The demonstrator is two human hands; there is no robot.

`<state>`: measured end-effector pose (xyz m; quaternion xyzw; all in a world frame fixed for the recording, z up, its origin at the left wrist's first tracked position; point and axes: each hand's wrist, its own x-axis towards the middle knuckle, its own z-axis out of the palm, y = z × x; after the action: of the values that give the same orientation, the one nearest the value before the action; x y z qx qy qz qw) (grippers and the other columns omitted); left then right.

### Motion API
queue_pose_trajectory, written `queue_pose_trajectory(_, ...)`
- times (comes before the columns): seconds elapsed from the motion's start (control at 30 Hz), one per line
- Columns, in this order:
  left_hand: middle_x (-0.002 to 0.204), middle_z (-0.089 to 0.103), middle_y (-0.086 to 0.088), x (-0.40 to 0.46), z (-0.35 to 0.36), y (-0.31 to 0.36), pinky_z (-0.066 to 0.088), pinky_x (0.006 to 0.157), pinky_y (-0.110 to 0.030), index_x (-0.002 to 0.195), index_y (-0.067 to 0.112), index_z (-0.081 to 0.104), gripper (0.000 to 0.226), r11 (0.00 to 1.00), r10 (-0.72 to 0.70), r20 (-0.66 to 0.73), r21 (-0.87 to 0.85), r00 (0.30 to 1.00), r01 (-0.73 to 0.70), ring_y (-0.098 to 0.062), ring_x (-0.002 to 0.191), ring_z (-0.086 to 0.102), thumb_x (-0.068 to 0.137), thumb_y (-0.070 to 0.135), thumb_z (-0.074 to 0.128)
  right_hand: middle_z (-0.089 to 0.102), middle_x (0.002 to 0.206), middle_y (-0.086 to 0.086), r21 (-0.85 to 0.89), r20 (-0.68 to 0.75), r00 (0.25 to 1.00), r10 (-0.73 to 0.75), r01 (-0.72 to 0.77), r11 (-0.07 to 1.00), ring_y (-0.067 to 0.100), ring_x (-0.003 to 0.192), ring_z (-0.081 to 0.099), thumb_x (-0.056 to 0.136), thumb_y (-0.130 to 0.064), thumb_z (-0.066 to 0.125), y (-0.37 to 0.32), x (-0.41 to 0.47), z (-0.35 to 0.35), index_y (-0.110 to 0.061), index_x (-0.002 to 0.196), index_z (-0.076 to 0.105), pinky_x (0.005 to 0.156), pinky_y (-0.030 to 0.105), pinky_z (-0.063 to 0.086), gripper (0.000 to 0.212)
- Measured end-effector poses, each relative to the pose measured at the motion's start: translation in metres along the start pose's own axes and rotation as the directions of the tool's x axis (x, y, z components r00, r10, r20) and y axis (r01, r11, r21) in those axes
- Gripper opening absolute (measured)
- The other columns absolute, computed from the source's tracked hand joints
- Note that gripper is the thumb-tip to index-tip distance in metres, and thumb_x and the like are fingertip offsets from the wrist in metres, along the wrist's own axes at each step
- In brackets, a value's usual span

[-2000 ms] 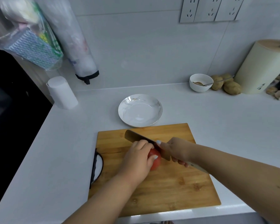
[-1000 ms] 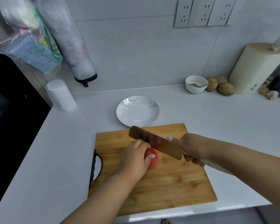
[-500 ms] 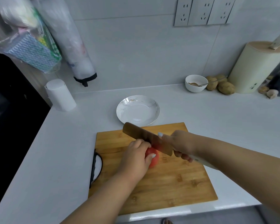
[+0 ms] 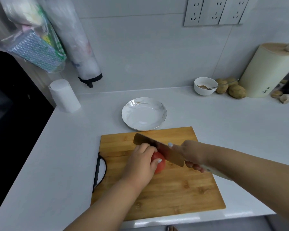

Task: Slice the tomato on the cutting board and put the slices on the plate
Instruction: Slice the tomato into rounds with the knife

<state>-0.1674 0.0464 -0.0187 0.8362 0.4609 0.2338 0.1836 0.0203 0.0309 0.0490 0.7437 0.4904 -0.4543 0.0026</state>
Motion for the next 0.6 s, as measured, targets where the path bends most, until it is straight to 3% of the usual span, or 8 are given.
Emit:
queue_pose_trajectory(0.17,0.111,0.051,0.008,-0.001,0.001,0.000,0.039,0.087,-0.022,0.112,0.020,0.058,0.028,1.000,-0.011,-0.011,0.002,1.000,0.011,-0.010,0.103,0.043,0.087,0.034,0.059,0.052,0.072,0.016,-0.034,0.029,0.999,-0.028,0.029,0.999,0.025,0.054,0.046,0.090,-0.072,0.027,-0.015,0.017,0.017,-0.005,0.083,0.055,0.053,0.028,0.042,0.072)
queue_pose_trajectory(0.27,0.110,0.052,0.007,-0.001,0.002,-0.001,0.040,0.087,-0.024,0.110,0.019,0.059,0.028,1.000,-0.014,-0.014,0.004,1.000,0.014,-0.012,0.102,0.044,0.086,0.033,0.061,0.053,0.073,0.016,-0.014,0.023,0.999,-0.042,0.043,0.999,0.024,0.052,0.046,0.090,-0.072,0.026,-0.013,0.021,0.022,-0.004,0.089,0.059,0.051,0.026,0.042,0.076)
queue_pose_trajectory(0.5,0.110,0.052,0.007,-0.002,0.001,0.000,0.037,0.086,-0.020,0.111,0.020,0.059,0.028,1.000,-0.018,-0.020,0.005,1.000,0.018,-0.011,0.102,0.044,0.086,0.033,0.061,0.047,0.064,0.005,0.166,0.045,0.993,-0.106,0.098,0.981,0.017,0.045,0.041,0.094,-0.065,0.030,-0.005,0.015,0.024,-0.026,0.087,0.057,0.047,0.024,0.037,0.048)
queue_pose_trajectory(0.6,0.111,0.052,0.008,-0.002,0.001,0.000,0.037,0.087,-0.020,0.112,0.021,0.058,0.028,1.000,-0.024,-0.015,0.007,1.000,0.024,-0.010,0.104,0.044,0.087,0.034,0.061,0.049,0.063,0.005,0.172,0.084,0.992,-0.089,0.074,0.982,0.016,0.044,0.041,0.093,-0.067,0.030,-0.005,0.013,0.022,-0.013,0.108,0.060,0.048,0.024,0.037,0.063)
